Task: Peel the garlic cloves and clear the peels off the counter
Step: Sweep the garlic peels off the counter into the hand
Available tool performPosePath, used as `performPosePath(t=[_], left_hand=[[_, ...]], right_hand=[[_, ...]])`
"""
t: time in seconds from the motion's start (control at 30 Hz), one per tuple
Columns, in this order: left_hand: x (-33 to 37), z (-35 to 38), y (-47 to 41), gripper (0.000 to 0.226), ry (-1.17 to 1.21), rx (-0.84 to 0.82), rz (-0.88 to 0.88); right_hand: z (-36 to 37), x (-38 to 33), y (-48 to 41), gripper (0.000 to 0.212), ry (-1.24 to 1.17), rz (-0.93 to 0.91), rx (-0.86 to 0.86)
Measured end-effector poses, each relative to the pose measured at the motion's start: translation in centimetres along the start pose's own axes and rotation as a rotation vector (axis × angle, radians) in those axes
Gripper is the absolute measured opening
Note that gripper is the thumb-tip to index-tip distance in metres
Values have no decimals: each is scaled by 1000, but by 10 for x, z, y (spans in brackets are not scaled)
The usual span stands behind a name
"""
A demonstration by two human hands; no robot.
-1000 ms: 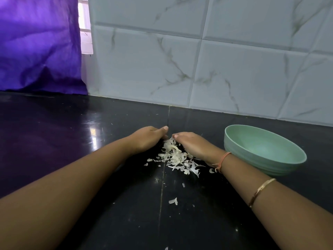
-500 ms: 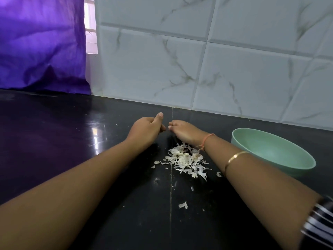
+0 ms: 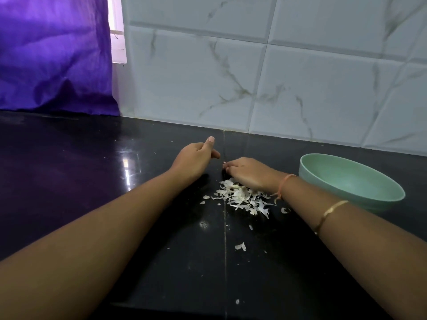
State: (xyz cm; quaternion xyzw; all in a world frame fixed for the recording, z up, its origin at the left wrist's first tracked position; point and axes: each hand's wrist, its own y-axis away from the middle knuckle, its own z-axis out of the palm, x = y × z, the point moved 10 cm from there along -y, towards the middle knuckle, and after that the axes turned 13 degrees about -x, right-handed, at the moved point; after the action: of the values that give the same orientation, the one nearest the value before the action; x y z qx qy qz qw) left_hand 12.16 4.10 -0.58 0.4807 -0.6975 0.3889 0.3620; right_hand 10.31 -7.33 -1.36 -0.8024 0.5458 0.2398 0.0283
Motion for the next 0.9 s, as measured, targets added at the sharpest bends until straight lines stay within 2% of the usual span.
performPosePath(t=[0.23,0.4,0.57,0.7,0.83,0.9], left_hand=[[2,27,2,57,60,-212,-14],[3,32,4,58,151,-238,-30],[6,33,7,58,149,-251,-25],[6,33,7,57,187,-247,-21],[5,36,8,54,343,-230,-36],[5,44,9,55,380,-239,-45]], right_hand=[[4,-1,58,31,-189,-173,-15],[40,-14,89,88,77,-244,-129],[64,-20,94,101,301,-216,-193],[54,-17,80,92,284,-149,-93],[31,-14,63,80,327,-83,132],[20,-3,57,78,253,-16,236]])
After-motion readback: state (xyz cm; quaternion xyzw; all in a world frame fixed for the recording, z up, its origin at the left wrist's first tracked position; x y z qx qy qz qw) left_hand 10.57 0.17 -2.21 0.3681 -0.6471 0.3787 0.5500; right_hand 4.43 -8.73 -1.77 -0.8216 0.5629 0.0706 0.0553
